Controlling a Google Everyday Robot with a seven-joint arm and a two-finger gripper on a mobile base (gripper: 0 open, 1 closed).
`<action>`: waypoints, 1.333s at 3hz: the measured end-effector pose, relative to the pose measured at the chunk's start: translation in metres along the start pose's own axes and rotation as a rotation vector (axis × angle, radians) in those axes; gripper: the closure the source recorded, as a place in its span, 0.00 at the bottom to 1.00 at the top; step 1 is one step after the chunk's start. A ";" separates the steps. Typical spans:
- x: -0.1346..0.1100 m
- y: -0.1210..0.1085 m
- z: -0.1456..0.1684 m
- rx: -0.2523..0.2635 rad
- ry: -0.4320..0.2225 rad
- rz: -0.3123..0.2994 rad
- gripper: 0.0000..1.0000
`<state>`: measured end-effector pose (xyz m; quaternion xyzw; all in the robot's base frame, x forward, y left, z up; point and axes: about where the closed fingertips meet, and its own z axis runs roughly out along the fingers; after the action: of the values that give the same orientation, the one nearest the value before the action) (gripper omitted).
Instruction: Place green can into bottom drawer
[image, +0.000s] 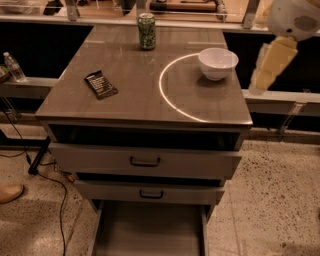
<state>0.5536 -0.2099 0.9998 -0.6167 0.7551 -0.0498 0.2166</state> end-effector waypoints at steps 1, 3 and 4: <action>-0.050 -0.052 0.026 0.111 -0.077 0.051 0.00; -0.064 -0.066 0.044 0.126 -0.138 0.105 0.00; -0.091 -0.102 0.085 0.157 -0.275 0.266 0.00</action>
Offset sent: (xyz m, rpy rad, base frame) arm 0.0491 0.0305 0.0046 0.0420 -0.0770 -0.0217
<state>0.6923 -0.1309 0.9820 -0.4937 0.7871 0.0051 0.3697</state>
